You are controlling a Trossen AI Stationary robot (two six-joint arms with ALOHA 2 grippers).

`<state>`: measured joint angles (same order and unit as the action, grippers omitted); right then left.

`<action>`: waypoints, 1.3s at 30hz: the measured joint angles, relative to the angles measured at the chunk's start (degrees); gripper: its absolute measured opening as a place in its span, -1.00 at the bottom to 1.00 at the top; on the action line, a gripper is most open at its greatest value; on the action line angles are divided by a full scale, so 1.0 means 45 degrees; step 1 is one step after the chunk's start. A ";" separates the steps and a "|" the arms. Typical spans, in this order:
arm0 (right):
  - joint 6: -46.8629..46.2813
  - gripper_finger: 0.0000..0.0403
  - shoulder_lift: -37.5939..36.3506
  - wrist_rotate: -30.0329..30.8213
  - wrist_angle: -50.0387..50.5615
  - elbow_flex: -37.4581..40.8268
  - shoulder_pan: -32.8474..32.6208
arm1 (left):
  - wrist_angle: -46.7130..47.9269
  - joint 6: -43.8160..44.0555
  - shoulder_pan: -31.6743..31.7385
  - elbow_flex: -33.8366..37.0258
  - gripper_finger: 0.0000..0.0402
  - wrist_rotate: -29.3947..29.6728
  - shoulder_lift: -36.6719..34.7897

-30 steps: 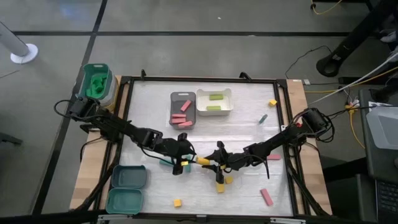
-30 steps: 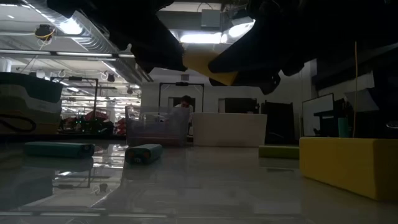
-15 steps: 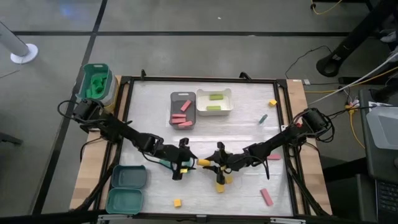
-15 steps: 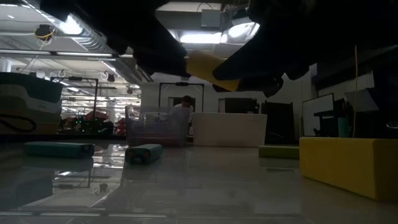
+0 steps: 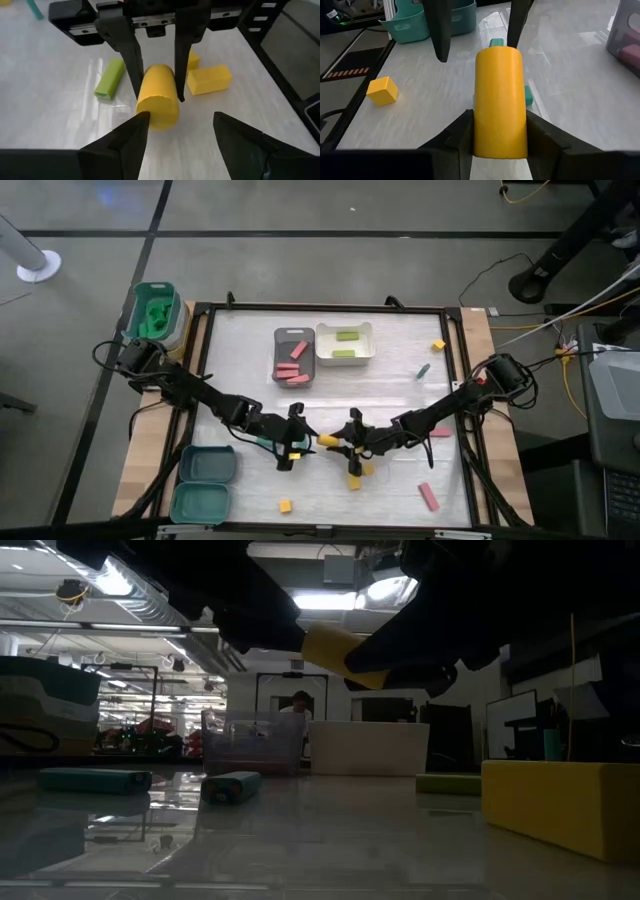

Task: Sort blocks
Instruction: Put the yellow block into the blue bin

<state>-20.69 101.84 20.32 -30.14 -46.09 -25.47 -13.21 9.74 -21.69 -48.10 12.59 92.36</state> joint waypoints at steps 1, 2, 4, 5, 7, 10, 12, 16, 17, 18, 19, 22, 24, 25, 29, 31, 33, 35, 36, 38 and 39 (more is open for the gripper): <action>-0.0002 -0.31 0.0000 0.0000 0.0018 0.0000 0.0000 | 0.0020 -0.0091 0.0000 0.0000 0.06 0.0056 0.0000; -0.0005 -0.31 0.0000 -0.0002 0.0072 0.0000 0.0000 | 0.0043 -0.0219 0.0000 0.0000 0.06 0.0071 0.0000; 0.0000 -0.31 0.0000 -0.0131 0.0210 -0.0005 -0.0004 | 0.0027 -0.0266 0.0000 0.0000 0.06 0.0146 0.0000; 0.0005 -0.31 0.0000 -0.0357 0.0343 -0.0015 0.0000 | -0.0003 -0.0267 0.0008 0.0000 0.06 0.0187 0.0000; -0.0007 -0.31 0.0000 -0.0728 0.0711 -0.0015 0.0000 | 0.0057 -0.0265 0.0011 0.0000 0.06 0.0206 0.0000; -0.0117 -0.31 0.0000 -0.0772 0.0949 -0.0015 -0.0005 | 0.0072 -0.0208 0.0010 0.0000 0.06 0.0206 0.0000; -0.0117 -0.31 0.0000 -0.0758 0.0873 -0.0015 -0.0003 | 0.0076 -0.0200 0.0010 0.0000 0.06 0.0198 0.0000; -0.0055 -0.31 0.0000 -0.0763 0.0185 -0.0015 0.0000 | 0.0049 -0.0179 0.0010 0.0000 0.06 0.0197 0.0000; -0.0021 -0.31 0.0000 -0.0763 0.0054 -0.0015 0.0000 | 0.0036 -0.0177 0.0010 0.0000 0.06 0.0192 0.0000; 0.0012 -0.31 0.0000 -0.0763 -0.0096 -0.0015 0.0000 | 0.0016 -0.0176 0.0010 0.0000 0.06 0.0193 0.0000; 0.0030 -0.31 0.0000 -0.0751 -0.0228 -0.0015 0.0000 | -0.0007 -0.0174 0.0010 0.0000 0.06 0.0192 0.0000; 0.0042 -0.31 0.0000 -0.0639 -0.0488 -0.0015 0.0000 | -0.0109 -0.0170 0.0010 0.0000 0.06 0.0173 0.0000; 0.0133 -0.31 0.0000 -0.0605 -0.0777 -0.0015 0.0000 | -0.0415 -0.0170 0.0010 0.0000 0.06 0.0163 0.0000; 0.0244 -0.31 0.0000 -0.0494 -0.0897 -0.0015 0.0000 | -0.0550 -0.0172 0.0012 0.0000 0.06 0.0163 0.0000; 0.0379 -0.31 0.0000 -0.0190 -0.1462 -0.0015 0.0000 | -0.0994 -0.0170 0.0024 -0.0005 0.06 0.0163 0.0000; 0.0421 -0.31 0.0000 -0.0185 -0.1612 -0.0015 0.0000 | -0.0992 -0.0170 0.0024 -0.0005 0.06 0.0163 -0.0002; 0.0491 -0.31 0.0000 -0.0129 -0.1674 -0.0018 0.0000 | -0.1009 -0.0173 0.0024 -0.0005 0.06 0.0165 -0.0001; 0.0603 -0.31 0.0000 -0.0083 -0.1657 -0.0112 0.0000 | -0.1190 -0.0170 0.0019 -0.0005 0.06 0.0326 -0.0001; 0.0639 -0.31 0.0000 -0.0083 -0.1657 -0.0168 0.0000 | -0.1296 -0.0174 0.0019 -0.0005 0.06 0.0453 0.0000; 0.0716 -0.31 0.0000 -0.0081 -0.1638 -0.0325 0.0000 | -0.1361 -0.0258 0.0023 -0.0005 0.06 0.0619 -0.0005; 0.0748 -0.31 0.0001 -0.0078 -0.1614 -0.0363 0.0000 | -0.1356 -0.0314 0.0024 -0.0005 0.04 0.0631 -0.0013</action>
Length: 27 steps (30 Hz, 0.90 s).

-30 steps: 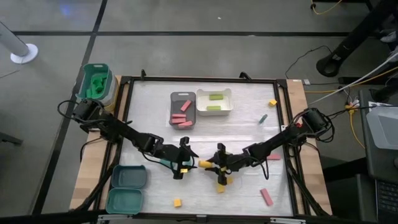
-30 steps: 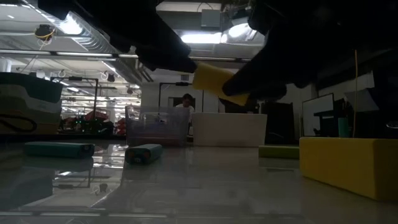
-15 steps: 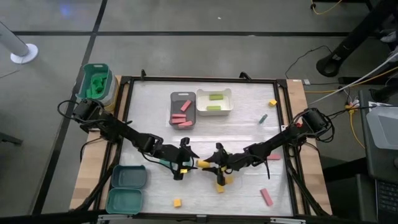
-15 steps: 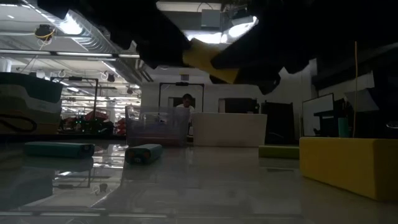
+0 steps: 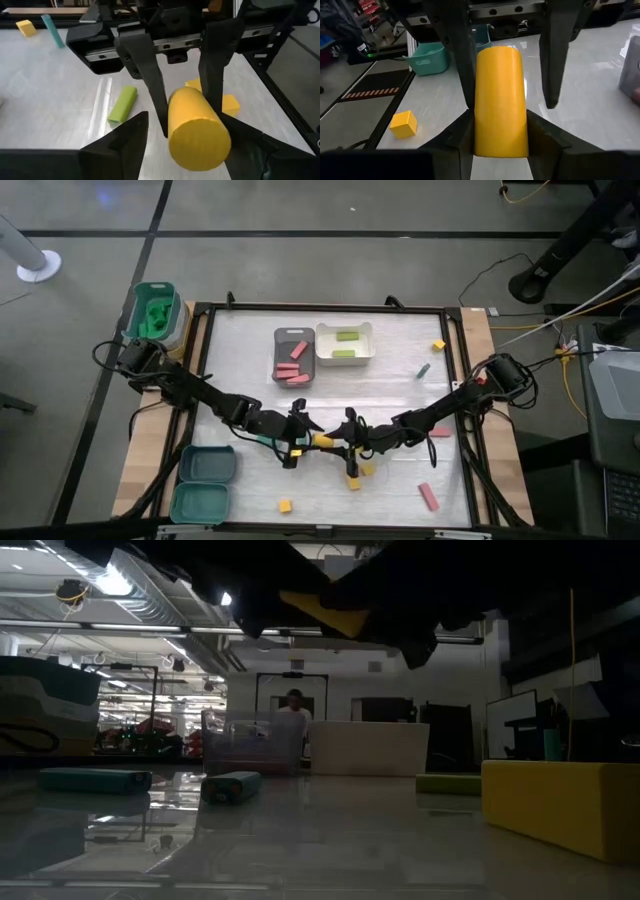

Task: Sort blocks
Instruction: Put the yellow block into the blue bin

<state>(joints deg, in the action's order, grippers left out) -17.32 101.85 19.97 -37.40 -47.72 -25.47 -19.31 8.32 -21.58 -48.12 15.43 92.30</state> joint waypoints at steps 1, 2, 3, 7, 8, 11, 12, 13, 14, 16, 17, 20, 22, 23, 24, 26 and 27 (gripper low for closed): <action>0.0071 -0.31 0.0005 -0.0005 0.0021 -0.0054 0.0000 | 0.0021 -0.0047 -0.0012 0.0000 0.02 0.0009 -0.0007; 0.0251 -0.31 0.0014 -0.0005 0.0080 -0.0103 0.0000 | 0.0026 -0.0053 -0.0015 0.0000 -0.02 0.0005 -0.0007; 0.0316 -0.31 0.0009 0.0000 0.0094 -0.0130 0.0000 | 0.0024 -0.0050 -0.0017 0.0000 -0.06 -0.0004 -0.0011; 0.0340 -0.28 0.0014 0.0005 0.0248 -0.0142 0.0009 | 0.0059 -0.0240 -0.0044 0.0000 -0.31 0.0008 -0.0011; 0.0340 -0.28 0.0011 0.0007 0.0299 -0.0142 0.0010 | 0.0086 -0.0363 -0.0044 0.0000 -0.38 0.0017 -0.0011; 0.0355 -0.26 0.0014 0.0015 0.0377 -0.0152 0.0010 | 0.0117 -0.0589 -0.0039 0.0000 -0.43 0.0022 -0.0011; 0.0350 -0.25 0.0014 0.0015 0.0372 -0.0152 0.0010 | 0.0113 -0.0594 -0.0039 0.0000 -0.43 0.0027 -0.0011; 0.0301 -0.25 0.0009 0.0015 0.0368 -0.0152 0.0010 | 0.0112 -0.0608 -0.0039 0.0000 -0.43 0.0026 -0.0011; 0.0211 -0.25 0.0009 0.0006 0.0367 -0.0152 0.0010 | 0.0112 -0.0608 -0.0039 0.0000 -0.43 0.0022 -0.0011; -0.0002 -0.24 0.0010 -0.0094 0.0373 -0.0157 0.0010 | 0.0127 -0.0608 -0.0039 0.0000 -0.43 0.0007 -0.0011; -0.0039 -0.24 0.0012 -0.0337 0.0379 -0.0157 0.0018 | 0.0131 -0.0603 -0.0039 0.0000 -0.43 -0.0007 -0.0011; -0.0125 -0.24 0.0009 -0.1140 0.0449 -0.0171 0.0165 | 0.0210 -0.0613 -0.0049 0.0000 -0.43 -0.0051 -0.0043; -0.0301 -0.24 0.0005 -0.1436 0.0588 -0.0186 0.0221 | 0.0341 -0.0617 -0.0049 0.0004 -0.43 -0.0070 -0.0144; -0.0438 -0.24 0.0000 -0.1473 0.0621 -0.0197 0.0276 | 0.0453 -0.0619 -0.0045 0.0005 -0.43 -0.0078 -0.0244; -0.0483 -0.24 -0.0003 -0.1544 0.0625 -0.0212 0.0360 | 0.0648 -0.0623 -0.0044 0.0005 -0.43 -0.0062 -0.0389; -0.0500 -0.24 -0.0016 -0.1664 0.0717 -0.0229 0.0396 | 0.1236 -0.0616 -0.0036 0.0005 -0.43 -0.0007 -0.0752; -0.0490 -0.24 -0.0032 -0.1715 0.0828 -0.0214 0.0459 | 0.1554 -0.0562 -0.0042 0.0004 -0.43 -0.0012 -0.0950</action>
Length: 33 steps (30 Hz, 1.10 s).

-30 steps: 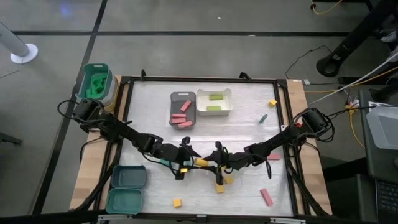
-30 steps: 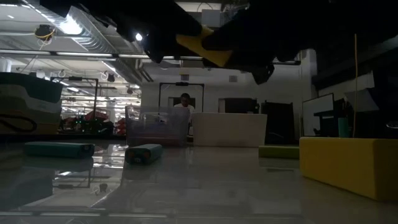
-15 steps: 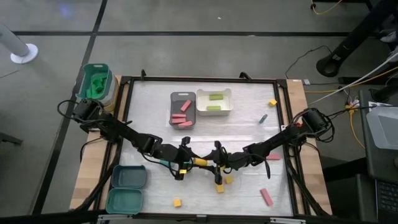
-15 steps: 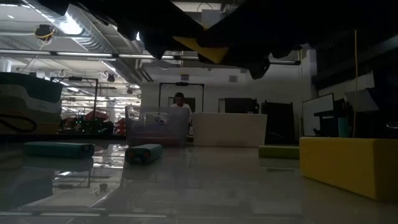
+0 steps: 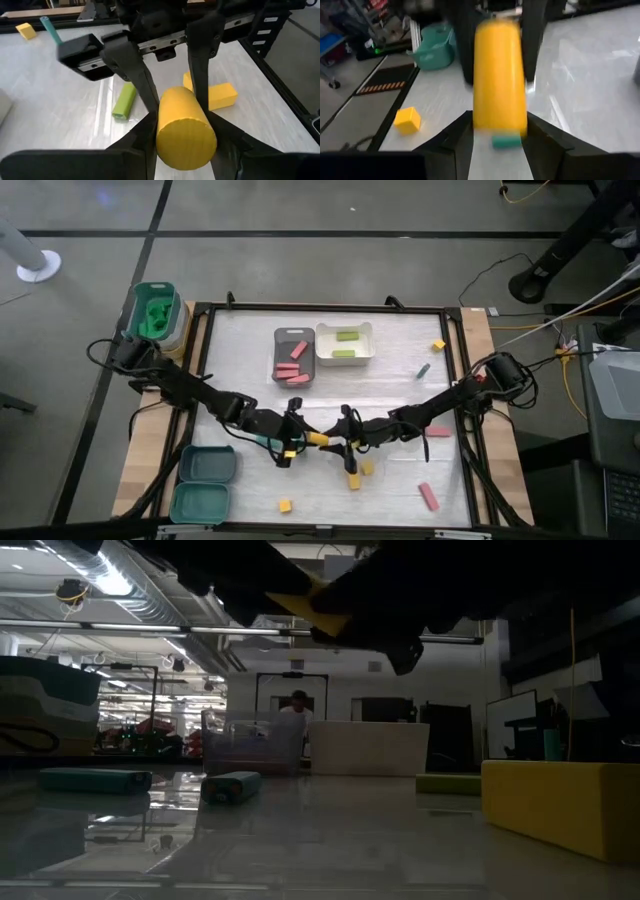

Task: Sort blocks
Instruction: Put the yellow block into the blue bin

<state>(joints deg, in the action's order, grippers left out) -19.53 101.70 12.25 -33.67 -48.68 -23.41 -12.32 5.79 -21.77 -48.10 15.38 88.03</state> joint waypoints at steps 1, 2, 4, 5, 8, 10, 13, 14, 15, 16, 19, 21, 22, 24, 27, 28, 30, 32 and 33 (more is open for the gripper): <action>0.0018 -0.24 -0.0037 -0.0185 0.0153 0.0018 0.0069 | 0.0414 0.0132 -0.0035 -0.0004 -0.43 0.0032 -0.0192; 0.0033 -0.24 -0.0055 -0.0517 0.0289 0.0037 0.0070 | 0.0865 0.0312 -0.0089 -0.0004 -0.43 0.0188 -0.0390; 0.0054 -0.24 -0.0172 -0.0871 0.0321 0.0038 0.0137 | 0.1509 0.0627 -0.0151 -0.0004 -0.43 0.0248 -0.0774; 0.0056 -0.24 -0.0229 -0.1066 0.0250 0.0038 0.0179 | 0.1842 0.0758 -0.0167 -0.0004 -0.43 0.0253 -0.0929; 0.0058 -0.23 -0.0270 -0.1372 0.0261 0.0035 0.0302 | 0.2680 0.1328 -0.0330 0.0001 -0.43 0.0206 -0.1473; 0.0053 -0.23 -0.0270 -0.1694 0.0428 0.0038 0.0328 | 0.3358 0.1657 -0.0490 -0.0004 -0.43 0.0085 -0.1839; 0.0058 -0.23 -0.0275 -0.2407 0.0823 0.0038 0.0395 | 0.5049 0.2337 -0.0792 -0.0004 -0.43 -0.0338 -0.2472; 0.0060 -0.23 -0.0275 -0.2788 0.0970 0.0038 0.0388 | 0.5660 0.2700 -0.0924 -0.0004 -0.43 -0.0562 -0.2714; 0.0061 -0.23 -0.0275 -0.3157 0.1075 0.0038 0.0445 | 0.6305 0.3168 -0.1074 -0.0004 -0.43 -0.0822 -0.2998; 0.0059 -0.23 -0.0275 -0.3593 0.1214 0.0038 0.0504 | 0.7021 0.3704 -0.1234 -0.0004 -0.43 -0.1161 -0.3287; -0.0368 -0.23 -0.0331 -0.4524 0.1820 0.0039 0.0737 | 0.8904 0.6062 -0.1762 -0.0004 -0.43 -0.2303 -0.4164; -0.0829 -0.23 -0.0510 -0.4906 0.2178 0.0048 0.0932 | 0.9818 0.7917 -0.2124 -0.0004 -0.43 -0.2841 -0.4752; -0.0958 -0.23 -0.0683 -0.4997 0.2517 0.0043 0.1029 | 1.0179 0.8771 -0.2321 -0.0004 -0.43 -0.3075 -0.5040; -0.1039 -0.23 -0.1088 -0.5080 0.3233 0.0043 0.1264 | 1.0889 1.0368 -0.2732 -0.0004 -0.42 -0.3338 -0.5536; -0.1035 -0.23 -0.1884 -0.5073 0.4282 0.0043 0.1656 | 1.1830 1.2572 -0.3383 -0.0004 -0.42 -0.3878 -0.6160; -0.1035 -0.23 -0.2213 -0.5075 0.4597 0.0048 0.1781 | 1.2098 1.3257 -0.3594 -0.0004 -0.42 -0.4171 -0.6315; -0.1024 -0.23 -0.2890 -0.5051 0.5453 0.0043 0.2048 | 1.2584 1.4582 -0.4048 -0.0004 -0.42 -0.4660 -0.6537; -0.0959 -0.23 -0.3614 -0.4863 0.6531 0.0043 0.2292 | 1.3091 1.5787 -0.4537 -0.0004 -0.42 -0.4815 -0.6604; -0.0918 -0.23 -0.4005 -0.4668 0.7168 0.0043 0.2424 | 1.3289 1.6328 -0.4774 -0.0004 -0.42 -0.4821 -0.6599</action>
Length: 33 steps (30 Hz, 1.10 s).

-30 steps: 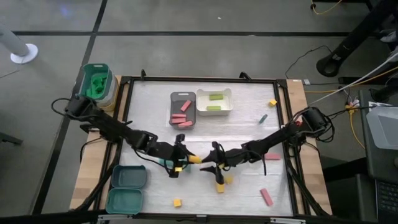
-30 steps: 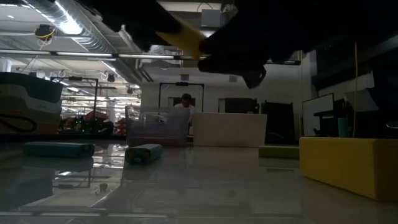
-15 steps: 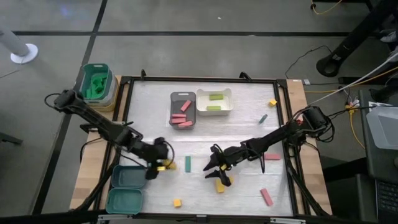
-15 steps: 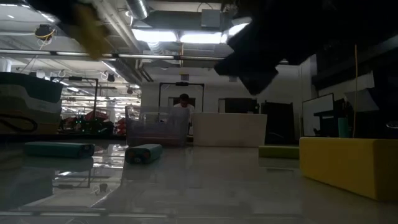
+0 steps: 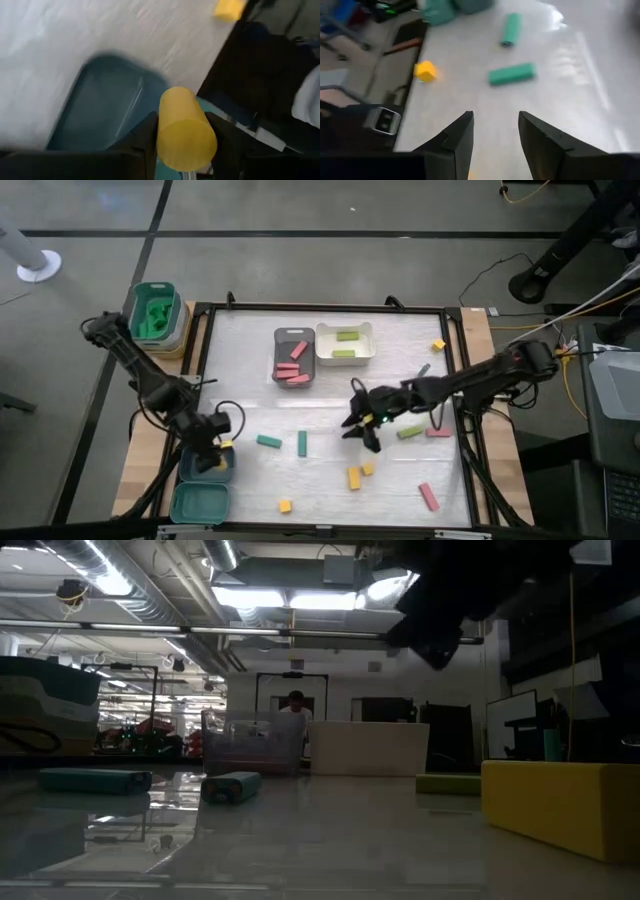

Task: Sort blocks
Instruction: Put the yellow block into the blue bin

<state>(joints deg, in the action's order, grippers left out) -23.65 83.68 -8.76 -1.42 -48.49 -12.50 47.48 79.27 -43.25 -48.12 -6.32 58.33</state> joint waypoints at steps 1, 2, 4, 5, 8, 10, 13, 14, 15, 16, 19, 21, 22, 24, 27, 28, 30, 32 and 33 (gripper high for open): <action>0.0016 -0.23 -0.0404 0.0243 0.0709 0.0000 0.0126 | 0.0201 0.0513 -0.0211 0.0000 -0.41 -0.0017 0.0043; 0.0017 -0.23 -0.0807 0.0516 0.1371 0.0000 0.0258 | 0.0400 0.1037 -0.0397 0.0000 -0.41 -0.0016 0.0123; 0.0027 -0.23 -0.1622 0.1265 0.2856 0.0000 0.0567 | 0.0554 0.2182 -0.0719 0.0005 -0.38 -0.0021 0.0331; 0.0023 -0.23 -0.2001 0.1714 0.3595 0.0000 0.0739 | 0.0580 0.2710 -0.0846 0.0005 -0.36 -0.0003 0.0434; 0.0028 -0.23 -0.3118 0.3203 0.5576 0.0000 0.1304 | 0.0677 0.3632 -0.1126 0.0005 -0.29 0.0023 0.0848; 0.0027 -0.23 -0.3712 0.4279 0.6645 0.0000 0.1726 | 0.0672 0.3684 -0.1250 0.0005 -0.24 0.0022 0.1180; -0.0246 -0.23 -0.4357 0.5567 0.8181 0.0000 0.2536 | 0.0671 0.3559 -0.1319 0.0005 -0.17 0.0022 0.1746; -0.0402 -0.23 -0.4513 0.5793 0.8554 0.0000 0.2859 | 0.0671 0.3489 -0.1314 0.0005 -0.15 0.0022 0.1943; -0.0529 -0.23 -0.4614 0.5923 0.8989 0.0000 0.3231 | 0.0671 0.3396 -0.1314 0.0005 -0.12 0.0027 0.2124; -0.0649 -0.23 -0.4704 0.5936 0.9380 0.0000 0.3613 | 0.0667 0.3346 -0.1310 0.0005 -0.10 0.0027 0.2304; -0.0671 -0.23 -0.4790 0.5936 1.0280 0.0000 0.4811 | 0.0663 0.3343 -0.1310 0.0005 -0.05 0.0022 0.2780; -0.0675 -0.23 -0.4785 0.5938 1.0788 0.0000 0.5674 | 0.0654 0.3265 -0.1310 0.0005 -0.03 0.0022 0.2923; -0.0678 -0.23 -0.4785 0.5941 1.0976 0.0000 0.6155 | 0.0651 0.3143 -0.1310 0.0005 -0.03 0.0022 0.2972; -0.0681 -0.23 -0.4782 0.5941 1.1204 0.0000 0.7162 | 0.0646 0.2803 -0.1310 0.0005 -0.03 0.0023 0.2995; -0.0681 -0.23 -0.4780 0.5941 1.1236 0.0000 0.8761 | 0.0646 0.2608 -0.1310 0.0005 -0.02 0.0027 0.2991; -0.0681 -0.23 -0.4780 0.5941 1.1236 0.0000 0.9331 | 0.0646 0.2595 -0.1310 0.0005 -0.02 0.0027 0.2991; -0.0639 -0.23 -0.4690 0.5949 1.1236 0.0000 1.0373 | 0.0646 0.2584 -0.1310 0.0005 -0.02 0.0027 0.2989; -0.0112 -0.23 -0.4554 0.5949 1.1291 0.0003 1.1293 | 0.0649 0.2579 -0.1310 0.0005 -0.02 0.0069 0.2991; 0.0324 -0.23 -0.4471 0.5943 1.1330 0.0005 1.1693 | 0.0651 0.2579 -0.1310 0.0005 -0.02 0.0070 0.2986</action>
<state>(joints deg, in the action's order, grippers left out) -22.20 63.56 17.99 49.57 -48.47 40.12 50.41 90.87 -49.15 -48.10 -6.01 71.77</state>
